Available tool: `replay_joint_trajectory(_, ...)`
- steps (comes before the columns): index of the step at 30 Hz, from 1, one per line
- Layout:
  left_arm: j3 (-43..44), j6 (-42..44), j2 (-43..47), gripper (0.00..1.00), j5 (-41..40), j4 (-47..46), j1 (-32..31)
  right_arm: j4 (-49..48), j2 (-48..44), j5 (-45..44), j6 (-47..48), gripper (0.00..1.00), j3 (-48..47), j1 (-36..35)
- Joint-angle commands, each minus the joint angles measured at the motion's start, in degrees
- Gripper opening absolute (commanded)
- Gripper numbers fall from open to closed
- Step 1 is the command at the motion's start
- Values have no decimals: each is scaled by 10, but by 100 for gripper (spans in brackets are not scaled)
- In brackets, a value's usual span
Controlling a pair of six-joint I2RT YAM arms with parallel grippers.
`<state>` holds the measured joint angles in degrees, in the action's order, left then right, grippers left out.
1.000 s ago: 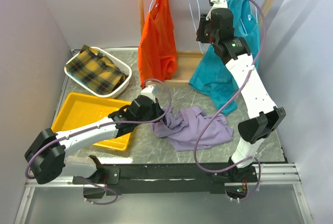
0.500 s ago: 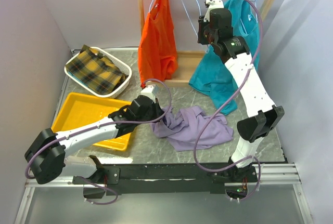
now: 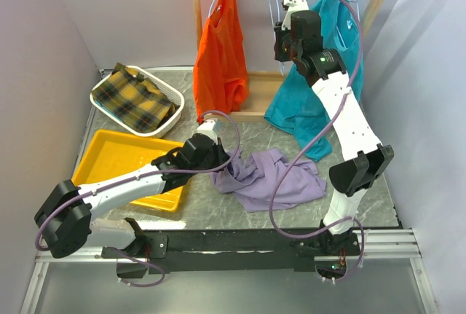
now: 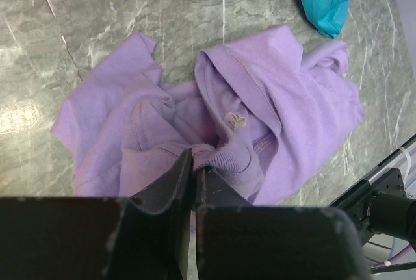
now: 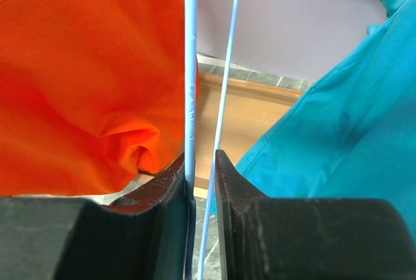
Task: Place the t-shirt on the hanger
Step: Pick up the hanger from the clothesline.
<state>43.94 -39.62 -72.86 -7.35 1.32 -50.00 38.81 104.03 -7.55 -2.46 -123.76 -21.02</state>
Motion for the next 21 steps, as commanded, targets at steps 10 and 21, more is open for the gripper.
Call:
replay_joint_trajectory(10,6,14,21,7,-11,-4,2,-12,-9,-20,19,0,-29,-1)
replay_joint_trajectory(21,12,16,26,5,-14,5,2,-39,-57,-24,19,0,-29,-2)
